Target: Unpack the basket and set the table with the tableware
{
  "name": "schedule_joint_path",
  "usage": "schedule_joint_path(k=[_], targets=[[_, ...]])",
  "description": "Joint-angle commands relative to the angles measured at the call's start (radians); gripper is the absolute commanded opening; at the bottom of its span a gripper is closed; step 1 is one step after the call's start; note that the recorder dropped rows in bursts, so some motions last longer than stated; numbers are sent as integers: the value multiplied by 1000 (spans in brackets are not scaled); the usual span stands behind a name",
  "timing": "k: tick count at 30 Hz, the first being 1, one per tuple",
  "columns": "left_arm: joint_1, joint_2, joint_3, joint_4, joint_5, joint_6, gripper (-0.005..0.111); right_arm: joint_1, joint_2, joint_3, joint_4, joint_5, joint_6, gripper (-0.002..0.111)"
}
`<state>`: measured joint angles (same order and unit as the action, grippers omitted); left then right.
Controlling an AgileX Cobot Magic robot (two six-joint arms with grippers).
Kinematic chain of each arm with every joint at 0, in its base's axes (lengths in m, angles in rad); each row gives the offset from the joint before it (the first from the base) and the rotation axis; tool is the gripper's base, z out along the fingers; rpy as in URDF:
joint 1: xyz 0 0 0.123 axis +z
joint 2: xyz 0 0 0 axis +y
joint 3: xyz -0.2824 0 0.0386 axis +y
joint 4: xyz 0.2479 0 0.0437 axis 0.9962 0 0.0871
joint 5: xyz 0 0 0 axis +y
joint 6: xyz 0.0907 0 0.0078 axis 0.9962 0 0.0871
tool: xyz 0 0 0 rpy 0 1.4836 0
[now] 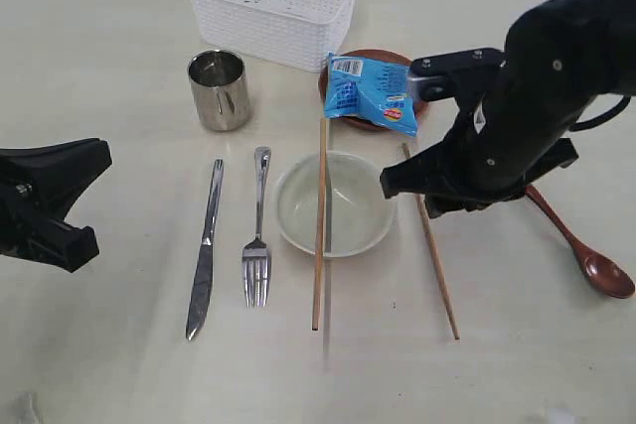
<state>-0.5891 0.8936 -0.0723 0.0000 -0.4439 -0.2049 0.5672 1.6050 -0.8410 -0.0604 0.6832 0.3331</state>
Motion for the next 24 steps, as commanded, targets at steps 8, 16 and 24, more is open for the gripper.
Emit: schedule_joint_path(k=[8, 16, 24], targets=[[-2, -5, 7, 0, -1, -2, 0, -7, 111, 40, 35, -114, -43, 40], [-2, -5, 7, 0, -1, -2, 0, -7, 170, 40, 53, -167, -43, 40], [-2, -5, 7, 0, -1, -1, 0, -7, 194, 40, 53, -167, -4, 33]])
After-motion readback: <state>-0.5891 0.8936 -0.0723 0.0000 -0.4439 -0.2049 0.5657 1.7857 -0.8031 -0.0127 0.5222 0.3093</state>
